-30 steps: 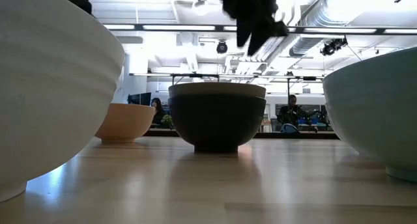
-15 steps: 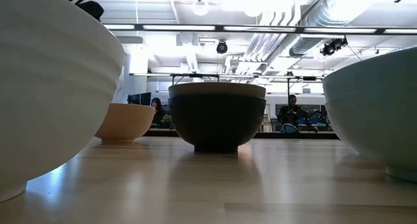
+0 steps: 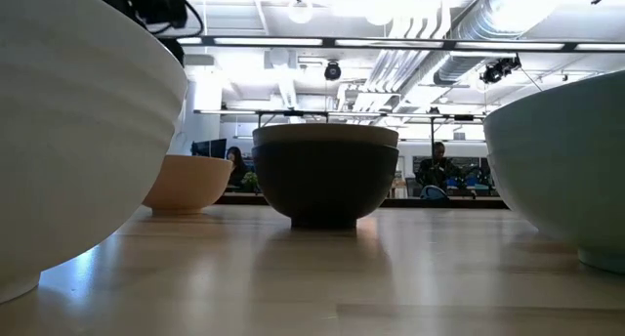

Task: Nest bowls inside each other
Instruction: Stack the orange bowl on the gray bowl

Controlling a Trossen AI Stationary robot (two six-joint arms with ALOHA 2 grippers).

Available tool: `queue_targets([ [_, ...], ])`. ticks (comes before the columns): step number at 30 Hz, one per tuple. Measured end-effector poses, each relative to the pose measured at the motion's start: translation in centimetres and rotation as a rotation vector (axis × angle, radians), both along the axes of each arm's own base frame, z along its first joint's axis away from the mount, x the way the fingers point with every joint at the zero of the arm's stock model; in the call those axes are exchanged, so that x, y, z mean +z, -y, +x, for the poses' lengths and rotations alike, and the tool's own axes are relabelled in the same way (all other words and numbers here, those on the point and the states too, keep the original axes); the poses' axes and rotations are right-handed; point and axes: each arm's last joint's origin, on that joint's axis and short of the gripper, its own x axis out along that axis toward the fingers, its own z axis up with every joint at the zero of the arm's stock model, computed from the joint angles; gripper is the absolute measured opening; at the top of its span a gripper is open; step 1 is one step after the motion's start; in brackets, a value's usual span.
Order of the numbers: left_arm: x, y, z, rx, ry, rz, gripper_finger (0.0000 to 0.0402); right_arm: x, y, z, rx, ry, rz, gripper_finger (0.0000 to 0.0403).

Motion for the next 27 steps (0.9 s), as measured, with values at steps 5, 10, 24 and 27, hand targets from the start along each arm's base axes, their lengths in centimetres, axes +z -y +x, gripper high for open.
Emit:
queue_targets([
  [5, -0.6, -0.5, 0.4, -0.058, -0.018, -0.023, 0.018, 1.7, -0.7, -1.4, 0.12, 0.134, -0.055, 0.0158],
  [10, -0.1, -0.6, 1.0, -0.166, 0.115, -0.047, 0.018, 3.1, -0.7, -3.0, 0.179, 0.236, -0.116, 0.0158],
  [24, 5.2, -0.7, 2.6, -0.591, 0.843, -0.002, 0.018, 3.8, 0.8, -3.3, 0.137, 0.296, -0.168, 0.0158],
  [27, 6.2, -0.9, 2.4, -0.652, 0.941, 0.001, 0.018, 3.8, 1.2, -3.4, 0.137, 0.298, -0.149, 0.0158],
])
